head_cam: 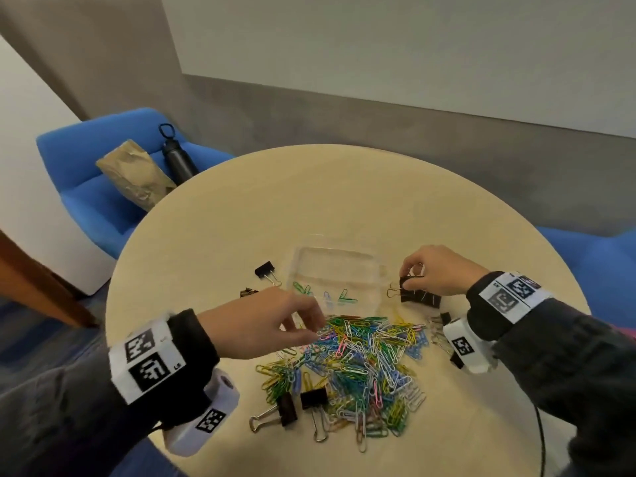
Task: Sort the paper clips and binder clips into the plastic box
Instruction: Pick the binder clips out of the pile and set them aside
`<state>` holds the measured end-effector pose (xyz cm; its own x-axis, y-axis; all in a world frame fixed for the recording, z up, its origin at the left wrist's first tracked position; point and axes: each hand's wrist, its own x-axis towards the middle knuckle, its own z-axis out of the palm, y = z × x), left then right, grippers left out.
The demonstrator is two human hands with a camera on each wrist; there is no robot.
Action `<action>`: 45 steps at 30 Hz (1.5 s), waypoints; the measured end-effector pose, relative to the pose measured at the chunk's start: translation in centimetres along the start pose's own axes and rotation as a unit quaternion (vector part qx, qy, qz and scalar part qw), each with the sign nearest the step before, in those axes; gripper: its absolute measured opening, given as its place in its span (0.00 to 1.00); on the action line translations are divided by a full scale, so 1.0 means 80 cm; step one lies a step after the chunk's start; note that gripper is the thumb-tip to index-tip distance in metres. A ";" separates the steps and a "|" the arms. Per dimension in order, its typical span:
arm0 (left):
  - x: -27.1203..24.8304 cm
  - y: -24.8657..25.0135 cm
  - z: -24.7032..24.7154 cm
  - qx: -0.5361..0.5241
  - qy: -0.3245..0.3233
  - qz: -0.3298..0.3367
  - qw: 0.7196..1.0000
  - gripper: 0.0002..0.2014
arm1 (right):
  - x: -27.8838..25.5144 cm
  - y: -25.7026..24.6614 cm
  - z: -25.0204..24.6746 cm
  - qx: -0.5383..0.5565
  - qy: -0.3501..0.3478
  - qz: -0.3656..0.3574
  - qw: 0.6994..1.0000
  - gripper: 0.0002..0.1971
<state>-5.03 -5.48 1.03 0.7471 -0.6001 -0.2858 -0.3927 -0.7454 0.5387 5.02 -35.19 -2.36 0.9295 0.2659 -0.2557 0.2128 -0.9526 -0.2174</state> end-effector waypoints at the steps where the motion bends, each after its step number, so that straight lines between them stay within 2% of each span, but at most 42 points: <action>1: -0.007 -0.006 0.003 0.016 0.002 -0.005 1.000 0.10 | 0.002 0.000 -0.001 -0.003 -0.006 0.004 1.000 0.14; 3: -0.020 -0.013 0.008 0.070 0.004 -0.019 0.997 0.12 | 0.002 0.001 -0.004 -0.010 -0.018 0.015 1.000 0.18; 5: -0.033 -0.016 0.014 0.128 0.001 -0.031 0.991 0.16 | -0.007 0.003 -0.007 -0.021 0.000 0.018 1.000 0.21; 7: -0.044 -0.016 0.020 0.160 -0.011 -0.034 0.987 0.21 | -0.025 -0.001 -0.010 -0.011 0.053 0.009 0.998 0.20; 9: -0.052 -0.013 0.030 0.180 -0.031 -0.033 0.983 0.26 | -0.047 -0.014 -0.009 0.013 0.089 -0.032 0.995 0.16; 11: -0.054 -0.010 0.041 0.207 -0.041 -0.028 0.977 0.29 | -0.070 -0.032 -0.002 0.036 0.071 -0.095 0.992 0.11; 15: -0.048 -0.007 0.058 0.226 -0.026 -0.029 0.973 0.29 | -0.104 -0.077 0.022 0.053 -0.024 -0.178 0.982 0.06; 18: -0.039 -0.006 0.063 0.234 -0.023 -0.033 0.971 0.25 | -0.117 -0.111 0.041 0.064 -0.062 -0.235 0.968 0.07; 22: -0.033 -0.006 0.068 0.230 -0.015 -0.025 0.973 0.18 | -0.123 -0.149 0.060 0.010 -0.043 -0.278 0.960 0.14; 28: -0.030 -0.002 0.076 0.258 0.011 -0.040 0.965 0.21 | -0.111 -0.182 0.081 -0.116 -0.050 -0.267 0.955 0.10; 32: -0.033 -0.005 0.075 0.224 0.054 -0.033 0.972 0.21 | -0.107 -0.183 0.081 -0.087 -0.052 -0.267 0.958 0.07; 38: -0.041 -0.016 0.054 0.070 0.073 -0.016 0.995 0.22 | -0.105 -0.164 0.071 -0.011 -0.025 -0.244 0.969 0.10; 41: -0.047 -0.028 0.032 0.041 0.093 -0.024 0.994 0.23 | -0.106 -0.133 0.043 0.057 -0.003 -0.192 0.980 0.09; 45: -0.053 -0.063 0.012 0.078 0.082 -0.087 0.990 0.21 | -0.093 -0.050 0.007 0.046 0.058 -0.072 0.995 0.07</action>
<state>-6.72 0.56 -1.28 0.8832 -0.4122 -0.2236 -0.3180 -0.8770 0.3602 -2.93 -33.29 -0.08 0.9208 0.3752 -0.1063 0.3230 -0.8865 -0.3313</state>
